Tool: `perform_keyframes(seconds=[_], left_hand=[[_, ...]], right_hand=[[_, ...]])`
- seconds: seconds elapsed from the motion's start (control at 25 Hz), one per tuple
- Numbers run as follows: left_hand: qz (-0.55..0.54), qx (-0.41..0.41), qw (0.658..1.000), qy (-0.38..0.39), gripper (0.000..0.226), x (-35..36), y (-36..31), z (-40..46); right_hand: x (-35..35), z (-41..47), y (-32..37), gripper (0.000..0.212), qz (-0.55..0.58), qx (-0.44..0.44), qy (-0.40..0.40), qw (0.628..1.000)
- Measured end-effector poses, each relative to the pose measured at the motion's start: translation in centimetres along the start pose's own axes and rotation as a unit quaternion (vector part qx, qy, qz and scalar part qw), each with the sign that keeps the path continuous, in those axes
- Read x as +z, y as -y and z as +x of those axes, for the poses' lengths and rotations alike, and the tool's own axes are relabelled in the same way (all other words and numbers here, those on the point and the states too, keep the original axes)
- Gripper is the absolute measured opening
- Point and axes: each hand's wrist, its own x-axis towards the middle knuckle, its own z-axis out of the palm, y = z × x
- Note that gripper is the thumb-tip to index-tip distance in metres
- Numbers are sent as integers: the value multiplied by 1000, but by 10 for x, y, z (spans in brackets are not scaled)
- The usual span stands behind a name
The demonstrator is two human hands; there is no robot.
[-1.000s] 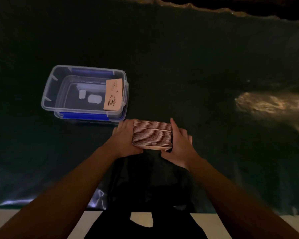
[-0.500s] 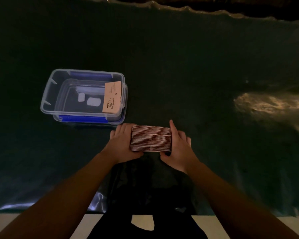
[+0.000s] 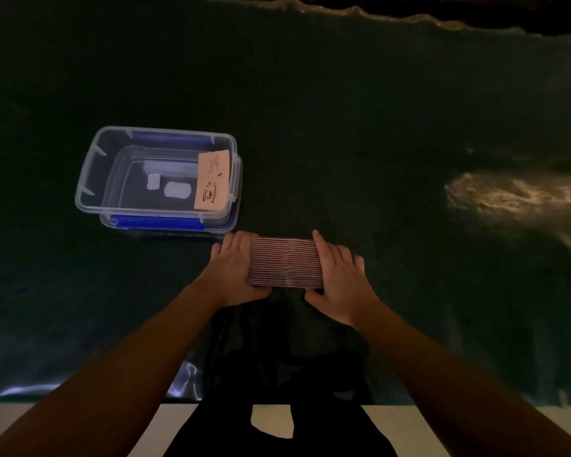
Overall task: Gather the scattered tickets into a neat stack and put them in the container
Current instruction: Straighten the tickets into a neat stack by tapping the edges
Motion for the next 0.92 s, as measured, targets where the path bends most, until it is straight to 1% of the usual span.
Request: perform_keyframes(seconds=[0.12, 0.24, 0.44, 0.56, 0.72, 0.92], left_hand=[[9, -13, 1000, 0, 116, 0, -2, 1], [17, -15, 1000, -5, 117, 1, 0, 2], [37, -5, 999, 11, 122, -1, 2, 6], [33, -5, 999, 17, 121, -3, 0, 5], [-14, -11, 1000, 14, 110, -7, -1, 4], [-88, 16, 996, -3, 88, -16, 3, 0]], right_hand=[[1, 2, 1, 124, 62, 24, 1, 998], [2, 4, 1, 130, 139, 80, 9, 987], [4, 5, 0, 107, 135, 57, 2, 989], [4, 5, -2, 103, 137, 58, 3, 989], [3, 7, 0, 98, 153, 73, 7, 986], [-14, 10, 7, 89, 181, 85, 21, 980]])
